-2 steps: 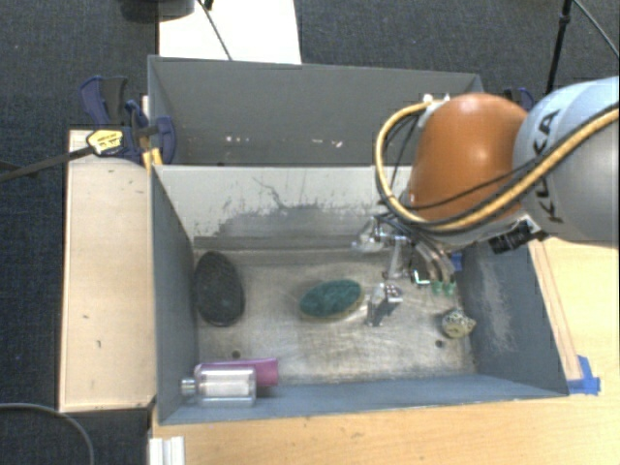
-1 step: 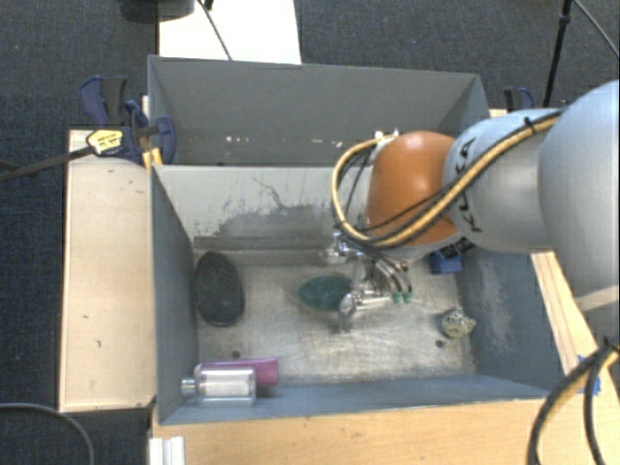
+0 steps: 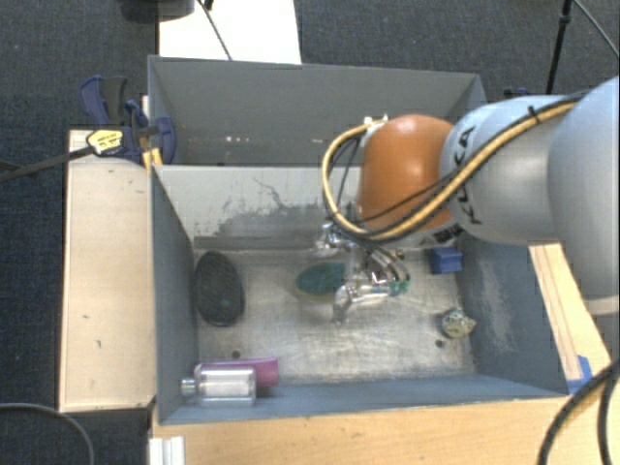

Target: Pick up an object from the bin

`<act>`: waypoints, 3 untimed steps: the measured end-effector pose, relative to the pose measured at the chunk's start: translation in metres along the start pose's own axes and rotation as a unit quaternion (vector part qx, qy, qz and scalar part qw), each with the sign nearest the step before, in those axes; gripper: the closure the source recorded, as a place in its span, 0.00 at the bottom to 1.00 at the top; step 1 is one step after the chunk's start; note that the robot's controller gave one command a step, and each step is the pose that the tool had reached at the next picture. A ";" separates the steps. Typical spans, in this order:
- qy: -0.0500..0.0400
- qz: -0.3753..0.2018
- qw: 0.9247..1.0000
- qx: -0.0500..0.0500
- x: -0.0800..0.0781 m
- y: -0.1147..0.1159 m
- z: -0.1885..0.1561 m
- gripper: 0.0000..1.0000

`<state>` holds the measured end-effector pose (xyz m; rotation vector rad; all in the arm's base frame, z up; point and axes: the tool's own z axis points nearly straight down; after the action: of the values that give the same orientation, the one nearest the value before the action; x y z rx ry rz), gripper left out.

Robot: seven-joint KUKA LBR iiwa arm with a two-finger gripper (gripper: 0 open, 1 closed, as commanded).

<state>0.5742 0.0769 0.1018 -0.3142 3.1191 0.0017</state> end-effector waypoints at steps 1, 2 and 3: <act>0.000 0.045 0.999 0.001 -0.013 -0.031 0.001 0.00; 0.000 0.015 1.000 0.001 -0.019 0.001 0.029 0.00; -0.001 0.022 1.000 -0.001 -0.015 -0.028 0.028 0.00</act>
Offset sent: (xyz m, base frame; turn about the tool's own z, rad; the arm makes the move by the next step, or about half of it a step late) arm 0.0171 -0.0264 -0.0018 0.0885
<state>0.5944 0.0524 0.0738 -0.2451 3.1235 0.0048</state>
